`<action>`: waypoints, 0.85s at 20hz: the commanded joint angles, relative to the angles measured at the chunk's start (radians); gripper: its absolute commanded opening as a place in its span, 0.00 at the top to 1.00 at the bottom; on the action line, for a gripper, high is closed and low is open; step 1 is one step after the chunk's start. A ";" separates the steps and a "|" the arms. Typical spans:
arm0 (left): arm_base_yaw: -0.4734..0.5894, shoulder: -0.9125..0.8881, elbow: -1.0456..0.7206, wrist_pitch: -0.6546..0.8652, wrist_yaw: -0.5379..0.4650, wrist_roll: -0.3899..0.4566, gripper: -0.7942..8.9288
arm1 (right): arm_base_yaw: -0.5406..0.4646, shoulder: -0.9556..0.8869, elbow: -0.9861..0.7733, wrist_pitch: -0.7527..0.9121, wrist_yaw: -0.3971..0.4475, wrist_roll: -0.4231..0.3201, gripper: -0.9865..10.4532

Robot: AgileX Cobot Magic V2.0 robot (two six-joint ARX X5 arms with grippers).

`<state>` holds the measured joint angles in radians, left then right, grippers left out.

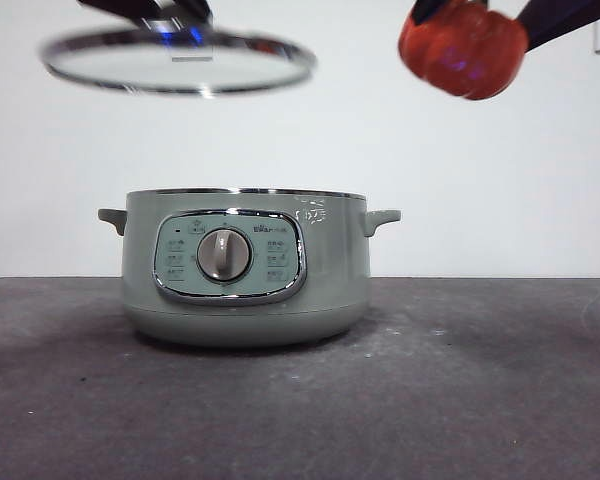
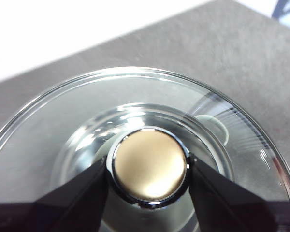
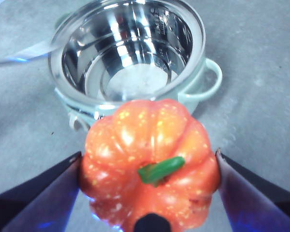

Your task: Pick up the pumpkin,open the lid,put the pumpkin in the pot,close the lid

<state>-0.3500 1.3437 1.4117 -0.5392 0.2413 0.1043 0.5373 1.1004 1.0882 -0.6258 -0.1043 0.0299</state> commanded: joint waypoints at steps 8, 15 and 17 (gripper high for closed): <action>0.037 -0.314 0.005 -0.224 -0.059 0.001 0.93 | 0.042 0.461 0.368 0.064 -0.054 -0.048 0.92; 0.037 -0.441 0.005 -0.326 -0.058 0.001 0.93 | 0.102 0.827 0.634 0.090 -0.043 -0.117 0.92; 0.037 -0.461 0.005 -0.338 -0.058 0.001 0.93 | 0.110 0.888 0.641 0.133 -0.037 -0.127 0.92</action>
<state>-0.3145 0.8944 1.4117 -0.9215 0.1764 0.1043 0.6453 1.9766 1.7279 -0.4988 -0.1410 -0.0803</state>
